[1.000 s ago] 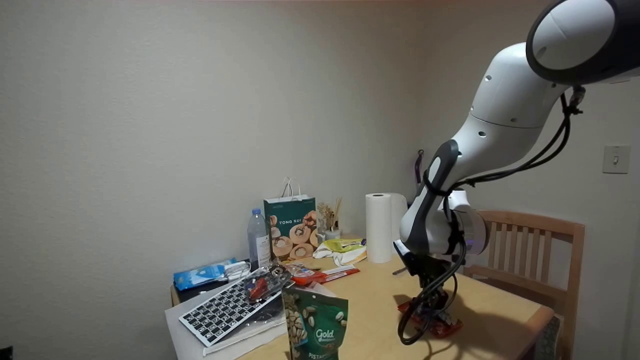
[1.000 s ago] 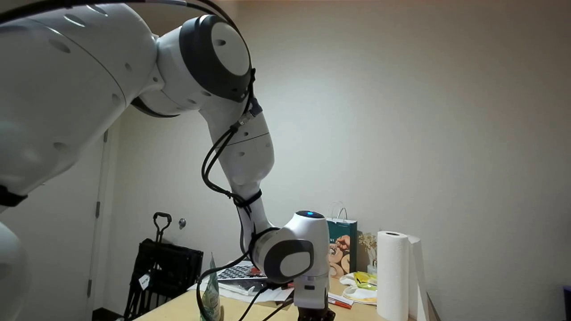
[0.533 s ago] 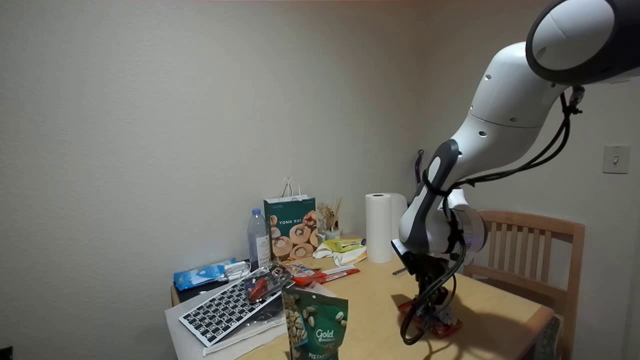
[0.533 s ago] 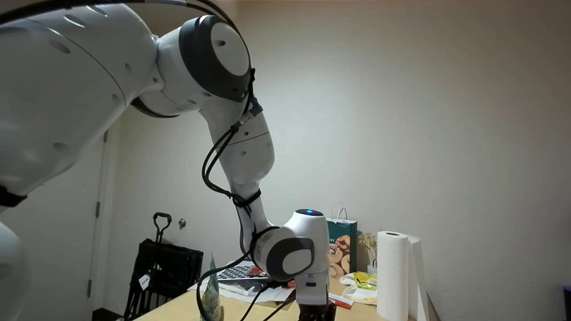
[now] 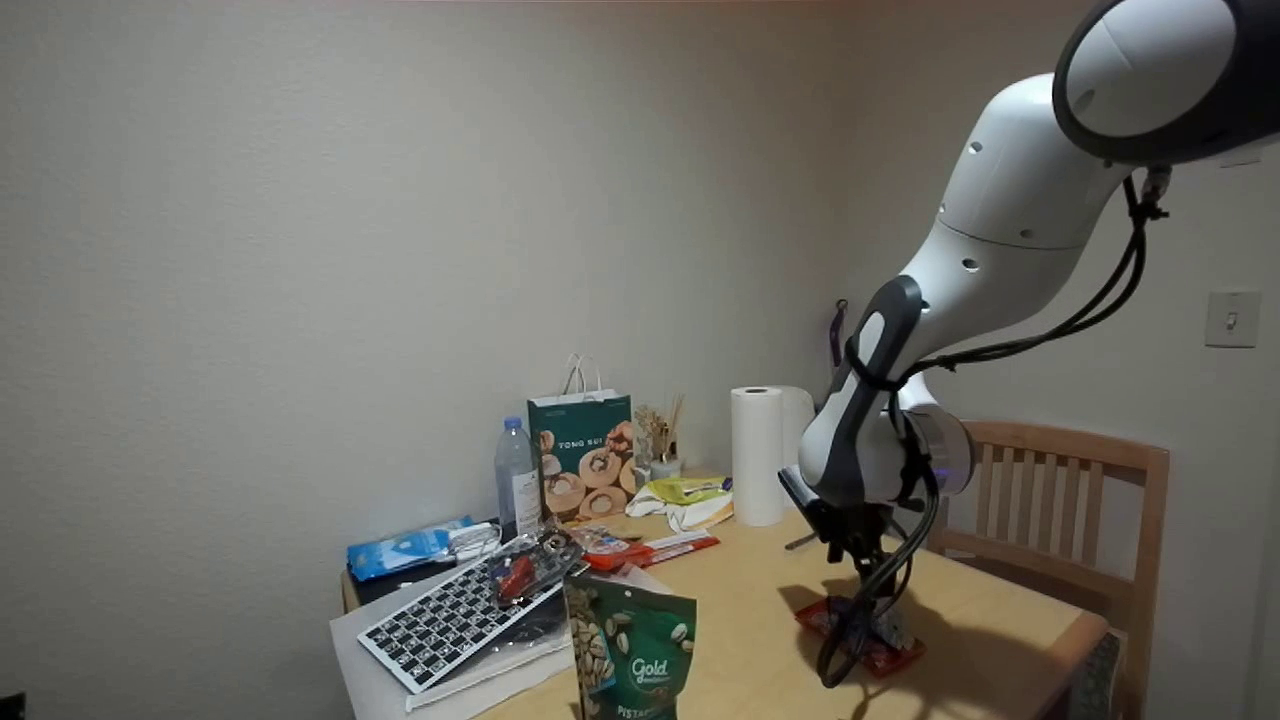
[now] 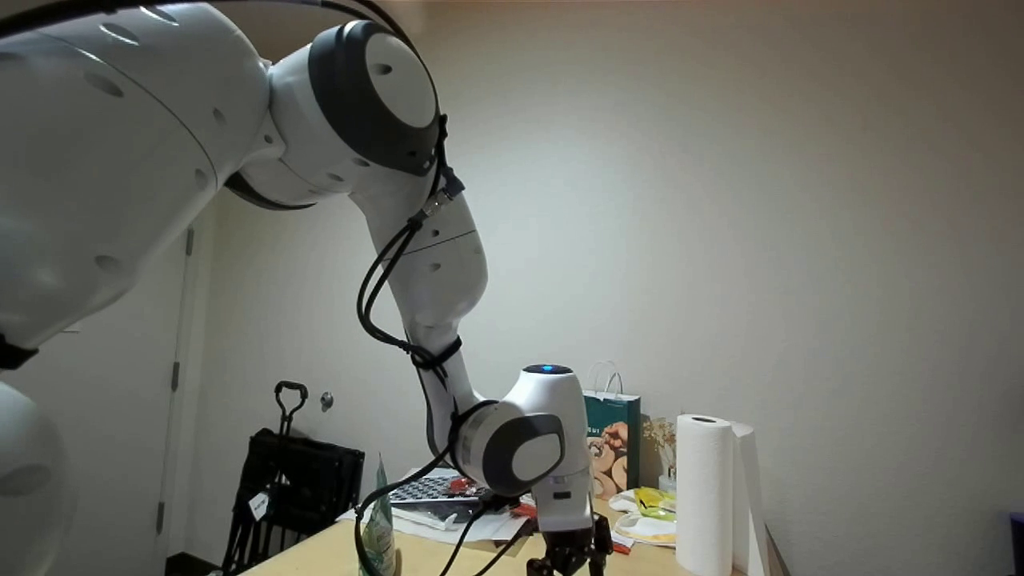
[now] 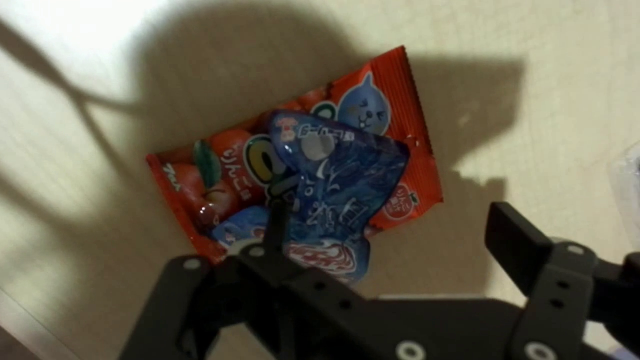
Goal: Move the blue pack
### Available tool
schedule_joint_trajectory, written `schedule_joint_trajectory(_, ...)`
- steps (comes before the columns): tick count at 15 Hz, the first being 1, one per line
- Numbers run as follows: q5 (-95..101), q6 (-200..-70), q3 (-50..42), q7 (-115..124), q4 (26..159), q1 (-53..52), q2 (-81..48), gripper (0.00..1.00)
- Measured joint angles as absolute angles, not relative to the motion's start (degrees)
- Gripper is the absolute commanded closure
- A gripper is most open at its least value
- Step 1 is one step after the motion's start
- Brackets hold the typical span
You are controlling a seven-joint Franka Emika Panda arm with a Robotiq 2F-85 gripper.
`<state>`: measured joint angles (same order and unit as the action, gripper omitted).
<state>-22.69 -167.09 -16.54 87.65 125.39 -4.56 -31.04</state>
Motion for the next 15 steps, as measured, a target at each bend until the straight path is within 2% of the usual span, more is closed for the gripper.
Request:
schedule_joint_trajectory(8, -12.6, -169.0, -28.4, 98.9, 136.4, -20.3, -21.1, 0.00)
schedule_joint_trajectory(12, -8.5, -171.7, -37.6, 103.6, 142.6, -31.2, -15.9, 0.00)
schedule_joint_trajectory(15, -8.3, -172.1, -39.1, 104.1, 143.6, -32.9, -15.3, 0.00)
